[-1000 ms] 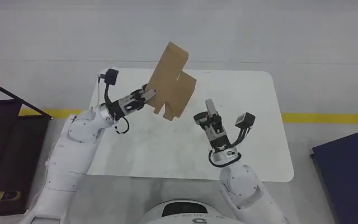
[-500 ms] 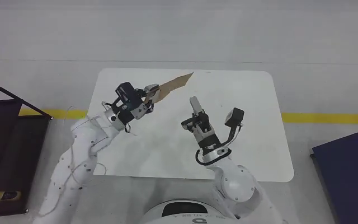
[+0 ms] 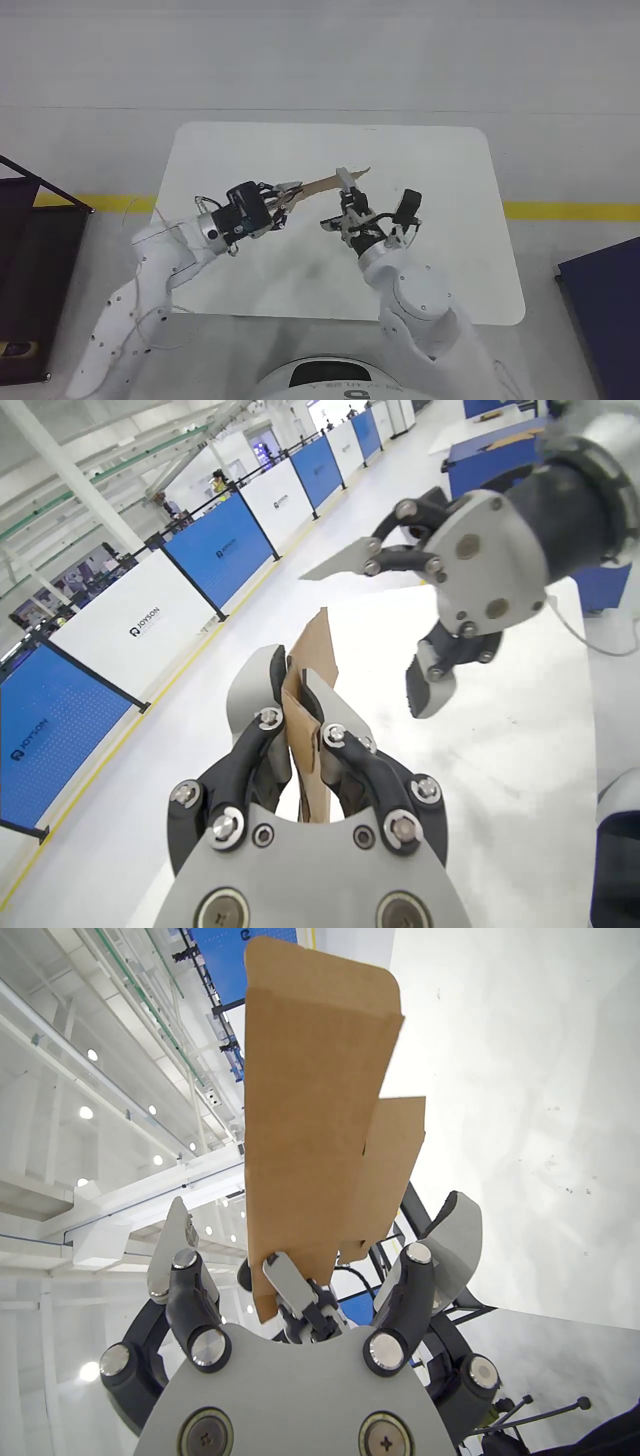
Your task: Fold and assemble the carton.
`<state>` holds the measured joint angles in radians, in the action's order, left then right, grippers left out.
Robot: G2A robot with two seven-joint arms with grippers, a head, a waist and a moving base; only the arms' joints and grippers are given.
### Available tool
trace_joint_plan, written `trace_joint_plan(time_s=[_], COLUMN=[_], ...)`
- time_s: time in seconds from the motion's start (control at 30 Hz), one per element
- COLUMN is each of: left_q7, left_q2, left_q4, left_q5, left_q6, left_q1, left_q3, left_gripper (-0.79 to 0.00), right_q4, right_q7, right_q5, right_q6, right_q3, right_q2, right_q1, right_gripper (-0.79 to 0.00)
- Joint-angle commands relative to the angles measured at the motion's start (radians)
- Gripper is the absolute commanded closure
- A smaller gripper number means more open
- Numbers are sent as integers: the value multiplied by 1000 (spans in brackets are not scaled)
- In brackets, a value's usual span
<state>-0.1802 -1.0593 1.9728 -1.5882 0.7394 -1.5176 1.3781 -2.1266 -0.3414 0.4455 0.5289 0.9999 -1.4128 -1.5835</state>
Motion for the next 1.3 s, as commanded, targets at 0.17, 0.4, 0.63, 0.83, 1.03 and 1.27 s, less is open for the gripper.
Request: trace_joint_plan(time_s=[0.17, 0.4, 0.63, 0.83, 1.03, 1.27], left_q7=[-54, -110, -170, -180, -42, 193], left_q2=[15, 26, 33, 34, 36, 41], left_q4=[41, 68, 61, 4, -109, -194], left_q5=[-111, -188, -212, -85, 206, 529], left_q6=[65, 63, 10, -42, 53, 173], left_q1=[-27, -55, -81, -115, -135, -93], left_q3=[0, 11, 19, 84, 144, 132], left_gripper=[0, 0, -785, -785, -785, -785], right_q4=[-22, -68, -86, -95, -47, 82], right_q7=[10, 49, 38, 41, 38, -32], right_q5=[91, 122, 89, -93, -326, -528], right_q6=[134, 218, 198, 13, -272, -492], right_q3=[60, 102, 109, 101, 90, 42], right_q2=[2, 11, 13, 22, 32, 30], right_q1=[-17, -53, -61, -62, -103, -115], right_gripper=[-508, 0, 0, 0, 0, 0])
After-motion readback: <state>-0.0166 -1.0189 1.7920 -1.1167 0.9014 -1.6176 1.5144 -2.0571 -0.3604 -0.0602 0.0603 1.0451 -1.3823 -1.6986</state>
